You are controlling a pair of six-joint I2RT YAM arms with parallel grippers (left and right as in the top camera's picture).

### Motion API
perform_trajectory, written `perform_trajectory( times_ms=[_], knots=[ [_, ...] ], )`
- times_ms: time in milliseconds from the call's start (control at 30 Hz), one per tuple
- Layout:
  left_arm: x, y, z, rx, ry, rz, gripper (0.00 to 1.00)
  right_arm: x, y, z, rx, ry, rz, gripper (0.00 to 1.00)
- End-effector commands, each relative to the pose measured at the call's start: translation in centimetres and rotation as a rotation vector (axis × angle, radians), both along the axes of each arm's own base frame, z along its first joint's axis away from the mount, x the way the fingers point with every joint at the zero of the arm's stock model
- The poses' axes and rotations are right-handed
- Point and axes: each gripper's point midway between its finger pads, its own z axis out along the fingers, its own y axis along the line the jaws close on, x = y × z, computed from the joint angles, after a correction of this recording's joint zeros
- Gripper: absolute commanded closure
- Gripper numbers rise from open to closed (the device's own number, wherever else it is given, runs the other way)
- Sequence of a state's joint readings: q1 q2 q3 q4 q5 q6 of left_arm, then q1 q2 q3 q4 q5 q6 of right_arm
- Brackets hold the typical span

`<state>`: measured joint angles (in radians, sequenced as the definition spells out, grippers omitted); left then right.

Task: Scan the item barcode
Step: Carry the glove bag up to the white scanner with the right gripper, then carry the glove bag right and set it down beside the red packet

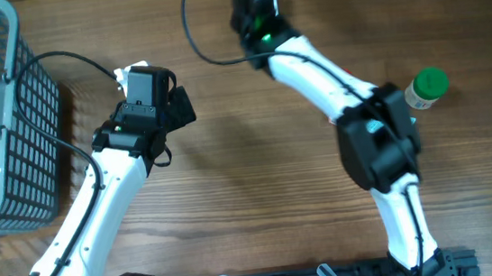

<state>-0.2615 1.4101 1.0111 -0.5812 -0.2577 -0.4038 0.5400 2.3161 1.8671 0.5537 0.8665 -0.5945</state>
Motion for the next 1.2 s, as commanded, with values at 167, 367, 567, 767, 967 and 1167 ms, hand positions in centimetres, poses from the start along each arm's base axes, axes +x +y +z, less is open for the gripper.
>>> perform_trajectory(
  times_ms=[167,367,567,767,967,1167],
  knots=[
    [0.2,0.3,0.3,0.014,-0.009,0.003,0.0,0.4,1.9,-8.3,-0.261,0.099,-0.068,0.95],
    [0.2,0.3,0.3,0.014,-0.009,0.003,0.0,-0.4,4.4,-9.9,-0.291,0.109,-0.027,0.95],
    [0.2,0.3,0.3,0.014,-0.009,0.003,0.0,-0.6,4.8,-9.6,-0.326,0.117,-0.024,0.96],
    [0.2,0.3,0.3,0.015,-0.009,0.004,0.0,-1.0,2.4,-2.4,-0.278,0.074,-0.061,0.96],
    [0.2,0.3,0.3,0.014,-0.009,0.003,0.0,-3.5,-2.5,4.8,-0.102,0.124,-0.108,0.96],
    [0.2,0.3,0.3,0.015,-0.009,0.004,0.0,-9.4,-7.6,2.7,0.245,0.44,-0.052,0.96]
  ],
)
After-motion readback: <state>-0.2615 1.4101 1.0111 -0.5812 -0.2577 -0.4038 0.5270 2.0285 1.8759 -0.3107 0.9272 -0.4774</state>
